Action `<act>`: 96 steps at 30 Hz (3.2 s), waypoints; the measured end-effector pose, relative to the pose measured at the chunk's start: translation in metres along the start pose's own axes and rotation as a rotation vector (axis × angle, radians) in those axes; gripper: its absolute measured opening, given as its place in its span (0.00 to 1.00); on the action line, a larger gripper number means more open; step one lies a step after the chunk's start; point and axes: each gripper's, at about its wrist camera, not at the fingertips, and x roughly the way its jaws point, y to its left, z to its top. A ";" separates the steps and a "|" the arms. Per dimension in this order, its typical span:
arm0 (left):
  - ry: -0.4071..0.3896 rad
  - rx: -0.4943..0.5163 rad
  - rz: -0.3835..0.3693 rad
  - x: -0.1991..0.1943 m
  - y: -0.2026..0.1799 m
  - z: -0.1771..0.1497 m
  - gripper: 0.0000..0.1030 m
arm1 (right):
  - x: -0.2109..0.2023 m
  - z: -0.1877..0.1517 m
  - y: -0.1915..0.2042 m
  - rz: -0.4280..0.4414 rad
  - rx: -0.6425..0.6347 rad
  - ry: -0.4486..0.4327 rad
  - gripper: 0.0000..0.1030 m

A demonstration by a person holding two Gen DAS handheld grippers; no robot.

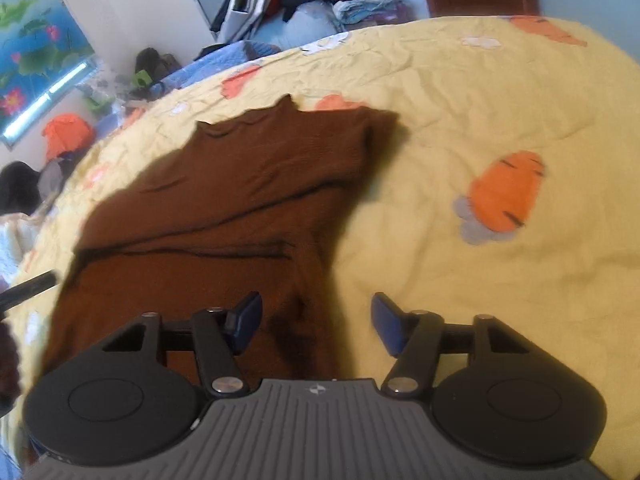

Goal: Fold small clothes

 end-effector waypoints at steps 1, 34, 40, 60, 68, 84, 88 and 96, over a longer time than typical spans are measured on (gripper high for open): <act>0.027 -0.001 0.017 0.013 -0.003 0.003 0.85 | 0.002 0.003 0.004 -0.003 -0.019 -0.005 0.57; 0.032 -0.152 -0.021 0.082 0.025 0.082 0.11 | 0.081 0.108 -0.042 -0.009 0.144 -0.091 0.13; 0.005 0.116 0.070 0.099 -0.003 0.055 0.15 | 0.079 0.098 -0.079 -0.023 0.208 -0.129 0.11; 0.077 -0.043 -0.018 -0.006 0.014 -0.014 0.05 | 0.000 -0.002 0.000 0.000 -0.081 -0.039 0.09; 0.128 -0.095 -0.104 -0.025 0.031 -0.033 0.22 | -0.022 -0.024 -0.038 0.066 0.156 -0.065 0.64; 0.165 -0.149 -0.129 -0.071 0.047 -0.075 0.03 | -0.053 -0.081 -0.047 0.208 0.299 0.004 0.12; 0.154 -0.192 -0.177 -0.079 0.053 -0.084 0.08 | -0.055 -0.093 -0.063 0.242 0.373 -0.017 0.11; 0.258 -0.559 -0.488 -0.121 0.074 -0.140 0.71 | -0.078 -0.131 -0.042 0.441 0.430 0.074 0.70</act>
